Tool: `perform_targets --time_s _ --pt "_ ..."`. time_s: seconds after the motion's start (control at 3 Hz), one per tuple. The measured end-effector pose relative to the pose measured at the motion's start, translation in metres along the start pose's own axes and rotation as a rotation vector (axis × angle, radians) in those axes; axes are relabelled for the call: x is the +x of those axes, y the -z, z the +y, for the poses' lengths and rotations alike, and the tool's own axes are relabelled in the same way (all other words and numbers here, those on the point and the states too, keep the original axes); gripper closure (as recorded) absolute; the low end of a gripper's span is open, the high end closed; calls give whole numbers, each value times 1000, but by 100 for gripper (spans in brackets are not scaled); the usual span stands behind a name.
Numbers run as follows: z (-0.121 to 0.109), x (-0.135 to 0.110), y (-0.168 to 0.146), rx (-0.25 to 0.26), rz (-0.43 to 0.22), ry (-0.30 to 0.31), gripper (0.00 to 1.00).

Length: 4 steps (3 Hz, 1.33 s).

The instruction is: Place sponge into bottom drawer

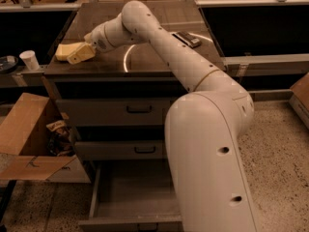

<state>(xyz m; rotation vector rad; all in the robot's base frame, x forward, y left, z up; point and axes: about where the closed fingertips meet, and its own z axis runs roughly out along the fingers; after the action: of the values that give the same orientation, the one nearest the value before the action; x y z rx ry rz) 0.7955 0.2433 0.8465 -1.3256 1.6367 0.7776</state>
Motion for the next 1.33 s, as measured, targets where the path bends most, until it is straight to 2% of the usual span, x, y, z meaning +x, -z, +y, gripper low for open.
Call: perform_targets --time_s 0.67,1.0,1.33 --pt "4 8 -20 -5 67 -1 73" --pt "3 -1 -5 20 45 14 96" --pt "7 -15 40 67 -43 29 100"
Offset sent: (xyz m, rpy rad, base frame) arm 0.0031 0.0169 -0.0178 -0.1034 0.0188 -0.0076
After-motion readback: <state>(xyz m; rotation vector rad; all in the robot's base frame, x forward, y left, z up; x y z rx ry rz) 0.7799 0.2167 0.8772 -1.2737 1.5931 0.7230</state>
